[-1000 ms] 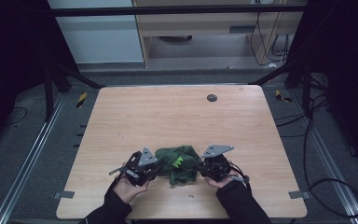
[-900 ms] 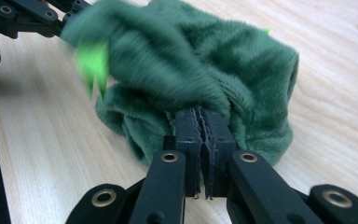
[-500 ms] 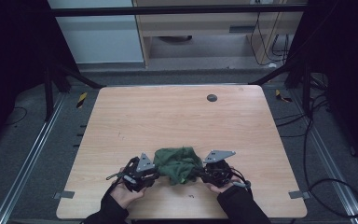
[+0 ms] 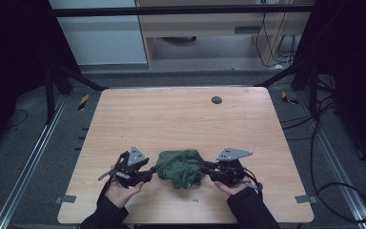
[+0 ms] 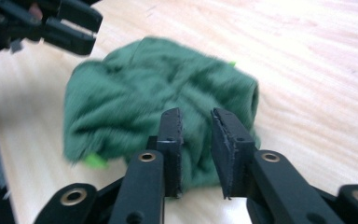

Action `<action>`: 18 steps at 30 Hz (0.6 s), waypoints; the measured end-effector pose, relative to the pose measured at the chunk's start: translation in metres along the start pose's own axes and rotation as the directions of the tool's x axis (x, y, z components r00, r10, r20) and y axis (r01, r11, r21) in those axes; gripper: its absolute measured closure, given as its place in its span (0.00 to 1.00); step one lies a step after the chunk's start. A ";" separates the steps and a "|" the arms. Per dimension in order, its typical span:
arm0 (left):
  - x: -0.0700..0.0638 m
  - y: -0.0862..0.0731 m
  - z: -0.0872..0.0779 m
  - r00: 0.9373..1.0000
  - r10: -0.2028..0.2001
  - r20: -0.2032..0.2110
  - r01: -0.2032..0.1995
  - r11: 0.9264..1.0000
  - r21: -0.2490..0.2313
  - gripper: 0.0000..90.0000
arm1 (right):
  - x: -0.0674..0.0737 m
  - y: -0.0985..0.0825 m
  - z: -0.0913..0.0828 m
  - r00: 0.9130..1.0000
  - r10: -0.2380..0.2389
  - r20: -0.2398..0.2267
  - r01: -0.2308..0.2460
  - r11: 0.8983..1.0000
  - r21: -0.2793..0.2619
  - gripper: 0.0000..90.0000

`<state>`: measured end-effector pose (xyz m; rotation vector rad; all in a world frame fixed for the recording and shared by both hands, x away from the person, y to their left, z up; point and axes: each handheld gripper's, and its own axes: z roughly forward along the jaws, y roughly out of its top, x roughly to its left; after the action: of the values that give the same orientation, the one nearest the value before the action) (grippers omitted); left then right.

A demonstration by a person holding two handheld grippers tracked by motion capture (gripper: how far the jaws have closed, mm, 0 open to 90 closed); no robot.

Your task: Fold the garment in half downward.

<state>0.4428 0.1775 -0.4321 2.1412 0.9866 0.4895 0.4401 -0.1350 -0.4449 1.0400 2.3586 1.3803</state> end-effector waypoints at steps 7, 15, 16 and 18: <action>-0.009 0.011 0.011 0.999 -0.033 0.017 0.033 0.999 0.014 0.49 | 0.001 0.010 0.019 1.000 0.023 0.006 -0.023 1.000 0.004 0.84; -0.020 -0.006 0.014 0.999 0.002 0.054 -0.005 0.998 0.061 0.49 | 0.010 0.001 0.027 0.999 0.006 -0.039 -0.003 0.997 0.077 0.93; -0.022 -0.008 0.016 0.999 0.006 0.051 -0.010 0.998 0.067 0.49 | 0.010 -0.001 0.027 0.999 0.007 -0.042 -0.003 0.997 0.083 0.94; -0.022 -0.011 0.019 0.999 0.008 0.050 -0.012 0.997 0.079 0.49 | 0.011 -0.004 0.028 0.999 0.007 -0.047 -0.003 0.995 0.097 0.94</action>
<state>0.4342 0.1567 -0.4535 2.2191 0.9825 0.4063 0.4449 -0.1097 -0.4615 1.0499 2.4813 1.3176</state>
